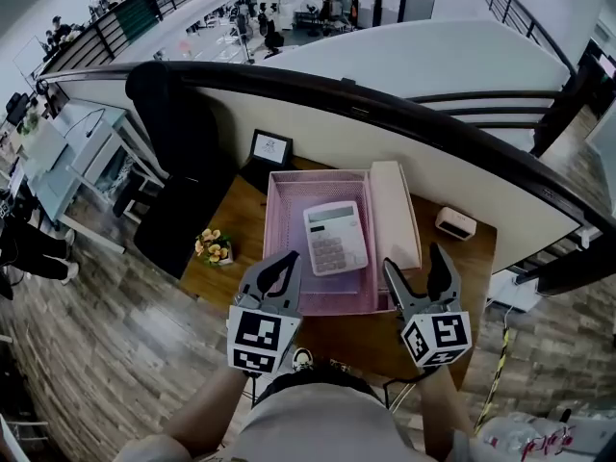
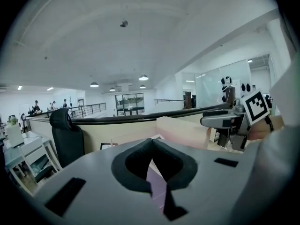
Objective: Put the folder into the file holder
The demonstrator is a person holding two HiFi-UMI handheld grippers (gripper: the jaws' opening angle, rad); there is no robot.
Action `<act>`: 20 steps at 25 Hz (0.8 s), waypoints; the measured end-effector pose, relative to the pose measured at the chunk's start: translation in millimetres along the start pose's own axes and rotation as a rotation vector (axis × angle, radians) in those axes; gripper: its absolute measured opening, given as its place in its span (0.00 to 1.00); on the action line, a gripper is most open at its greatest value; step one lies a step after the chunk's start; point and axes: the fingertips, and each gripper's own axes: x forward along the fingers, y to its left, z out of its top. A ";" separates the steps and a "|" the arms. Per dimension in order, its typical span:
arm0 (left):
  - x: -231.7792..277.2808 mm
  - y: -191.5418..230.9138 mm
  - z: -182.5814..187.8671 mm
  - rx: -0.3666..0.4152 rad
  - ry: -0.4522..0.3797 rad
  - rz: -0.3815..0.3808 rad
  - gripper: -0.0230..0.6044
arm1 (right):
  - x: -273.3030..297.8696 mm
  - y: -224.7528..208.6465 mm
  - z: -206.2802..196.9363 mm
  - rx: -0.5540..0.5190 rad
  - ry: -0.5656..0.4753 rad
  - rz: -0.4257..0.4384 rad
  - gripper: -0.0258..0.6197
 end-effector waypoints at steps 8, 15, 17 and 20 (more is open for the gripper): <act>-19.7 20.9 49.0 0.042 -0.100 0.034 0.04 | -20.9 32.0 97.5 -0.061 -0.118 0.056 0.53; -48.9 31.0 98.0 0.093 -0.199 0.057 0.04 | -48.7 52.9 166.7 -0.056 -0.233 0.124 0.43; -58.0 32.6 108.0 0.106 -0.221 0.059 0.04 | -54.6 58.3 178.7 -0.083 -0.248 0.125 0.39; -70.7 36.2 117.7 0.119 -0.252 0.066 0.04 | -60.1 66.0 189.6 -0.121 -0.268 0.117 0.36</act>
